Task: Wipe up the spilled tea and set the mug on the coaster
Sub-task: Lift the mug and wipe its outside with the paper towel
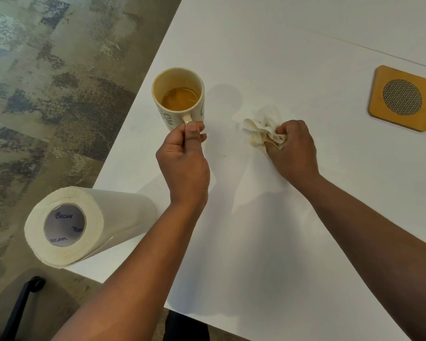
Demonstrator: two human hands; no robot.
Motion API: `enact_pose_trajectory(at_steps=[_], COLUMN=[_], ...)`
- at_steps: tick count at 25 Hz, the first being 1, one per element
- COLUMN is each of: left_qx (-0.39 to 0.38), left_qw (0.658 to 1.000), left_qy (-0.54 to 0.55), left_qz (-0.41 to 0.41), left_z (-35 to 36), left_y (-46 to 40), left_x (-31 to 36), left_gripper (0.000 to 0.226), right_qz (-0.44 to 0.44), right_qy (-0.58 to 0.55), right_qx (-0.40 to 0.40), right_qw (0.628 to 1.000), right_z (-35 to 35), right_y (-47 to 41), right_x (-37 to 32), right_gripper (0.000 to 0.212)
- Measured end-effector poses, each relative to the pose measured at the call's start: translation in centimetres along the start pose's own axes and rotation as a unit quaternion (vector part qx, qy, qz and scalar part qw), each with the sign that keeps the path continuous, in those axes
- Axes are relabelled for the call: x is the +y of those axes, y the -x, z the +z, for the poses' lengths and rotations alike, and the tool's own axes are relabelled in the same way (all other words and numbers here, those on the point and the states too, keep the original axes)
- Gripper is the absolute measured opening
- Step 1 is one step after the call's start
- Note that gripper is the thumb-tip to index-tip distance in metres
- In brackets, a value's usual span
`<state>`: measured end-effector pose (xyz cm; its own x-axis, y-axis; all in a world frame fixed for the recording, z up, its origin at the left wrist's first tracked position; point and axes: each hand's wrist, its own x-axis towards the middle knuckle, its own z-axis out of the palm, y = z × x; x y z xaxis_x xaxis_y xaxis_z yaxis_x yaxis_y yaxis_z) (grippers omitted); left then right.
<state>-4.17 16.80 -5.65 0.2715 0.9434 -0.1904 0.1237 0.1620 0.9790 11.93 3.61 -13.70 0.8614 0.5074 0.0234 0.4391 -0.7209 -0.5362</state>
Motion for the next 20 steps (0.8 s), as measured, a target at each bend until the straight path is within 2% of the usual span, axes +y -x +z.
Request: enact_pose_trajectory(at_steps=[3, 5, 6, 11, 12, 15, 20], left_qx=[0.001, 0.0, 0.0, -0.005, -0.005, -0.004, -0.002], left_qw=[1.0, 1.0, 1.0, 1.0, 1.0, 1.0, 1.0], left_qy=[0.004, 0.004, 0.002, -0.003, -0.005, -0.004, -0.009], left_qz=[0.0, -0.001, -0.002, -0.003, -0.004, -0.007, -0.012], left_z=[-0.2, -0.3, -0.3, -0.5, -0.5, -0.7, -0.9], left_y=[-0.1, -0.1, -0.1, -0.2, -0.2, -0.3, -0.3], left_x=[-0.1, -0.2, -0.2, -0.2, -0.2, -0.2, -0.2], left_gripper=[0.017, 0.015, 0.014, 0.014, 0.013, 0.013, 0.014], right_qz=[-0.016, -0.004, -0.007, -0.091, -0.101, -0.134, -0.208], right_qy=[0.092, 0.098, 0.12, 0.22, 0.235, 0.258, 0.257], right_qx=[0.024, -0.01, -0.032, -0.073, -0.07, -0.054, -0.11], right_qw=[0.995, 0.995, 0.992, 0.969, 0.964, 0.955, 0.937], right_z=[-0.1, -0.6, -0.7, -0.4, -0.4, 0.0, 2.6], right_y=[-0.4, -1.3, -1.8, -3.5, -3.7, -2.9, 1.2], right_x=[-0.6, -1.0, -1.1, -1.7, -2.0, -2.9, -7.0], right_gripper=[0.039, 0.056, 0.056, 0.026, 0.024, 0.037, 0.021])
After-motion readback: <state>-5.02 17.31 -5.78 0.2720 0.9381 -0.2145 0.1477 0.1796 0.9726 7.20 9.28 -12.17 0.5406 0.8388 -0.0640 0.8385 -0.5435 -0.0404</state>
